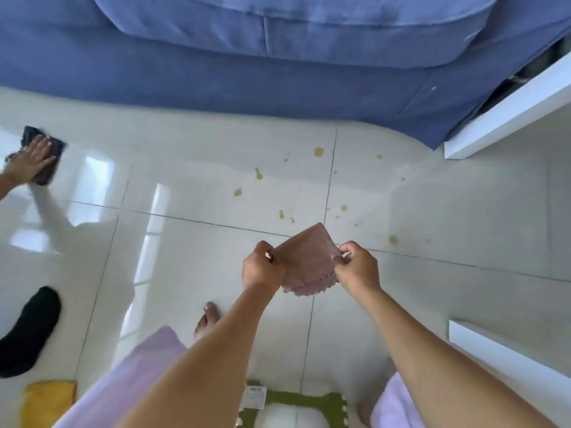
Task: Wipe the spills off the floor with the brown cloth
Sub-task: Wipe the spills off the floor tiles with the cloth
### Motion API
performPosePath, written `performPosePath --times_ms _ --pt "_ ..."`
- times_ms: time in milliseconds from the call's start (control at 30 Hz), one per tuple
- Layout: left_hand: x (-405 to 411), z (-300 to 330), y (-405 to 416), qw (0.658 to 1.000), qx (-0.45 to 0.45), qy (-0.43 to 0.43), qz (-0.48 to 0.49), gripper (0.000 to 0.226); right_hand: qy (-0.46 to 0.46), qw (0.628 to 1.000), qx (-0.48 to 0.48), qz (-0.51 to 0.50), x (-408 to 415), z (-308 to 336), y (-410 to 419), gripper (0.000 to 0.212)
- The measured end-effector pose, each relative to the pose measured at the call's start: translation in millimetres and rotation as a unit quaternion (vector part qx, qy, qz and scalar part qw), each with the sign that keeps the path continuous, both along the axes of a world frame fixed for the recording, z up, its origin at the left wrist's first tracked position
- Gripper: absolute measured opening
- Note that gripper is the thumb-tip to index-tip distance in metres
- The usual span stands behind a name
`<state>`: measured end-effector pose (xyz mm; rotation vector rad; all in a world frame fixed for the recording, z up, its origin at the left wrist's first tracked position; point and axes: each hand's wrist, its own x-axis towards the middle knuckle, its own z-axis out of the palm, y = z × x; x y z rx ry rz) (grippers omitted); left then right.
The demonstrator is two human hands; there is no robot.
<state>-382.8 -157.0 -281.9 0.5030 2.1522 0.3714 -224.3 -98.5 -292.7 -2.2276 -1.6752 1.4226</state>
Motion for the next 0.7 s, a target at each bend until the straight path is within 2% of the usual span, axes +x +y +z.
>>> performPosePath --times_ms 167,267,333,400,467,533,567,700 --pt "-7.9 -104.9 -6.0 1.000 0.005 -0.014 0.006 0.019 -0.019 0.999 0.025 0.018 -6.1 -101.1 -10.6 0.006" --pt "-11.4 -152.5 -3.6 1.000 0.009 -0.002 -0.027 0.017 -0.035 0.997 0.045 0.045 -3.9 -145.1 -11.9 0.013" --pt "-18.0 -178.2 -1.1 0.996 0.035 0.041 -0.065 0.016 -0.087 0.984 0.119 0.097 -3.7 -165.8 -15.5 0.021" --pt "-29.8 -197.8 1.5 0.987 0.102 0.107 -0.071 0.020 -0.154 0.933 0.263 0.190 -8.4 -183.9 -22.3 0.037" --pt "-45.6 -211.5 4.0 0.967 0.148 0.200 -0.049 0.031 -0.131 0.883 0.344 0.292 -20.0 -198.3 -31.5 0.051" --pt "-65.5 -225.4 4.3 0.947 0.129 0.295 -0.014 0.041 -0.107 0.846 0.347 0.390 -31.0 -216.7 -38.9 0.058" --pt "-76.7 -233.5 3.8 0.939 0.106 0.326 0.001 0.045 -0.110 0.839 0.336 0.413 -35.5 -226.6 -40.1 0.059" --pt "-114.5 -260.4 -3.6 0.938 0.035 0.345 0.020 0.067 -0.140 0.857 0.308 0.389 -45.1 -246.7 -39.7 0.064"
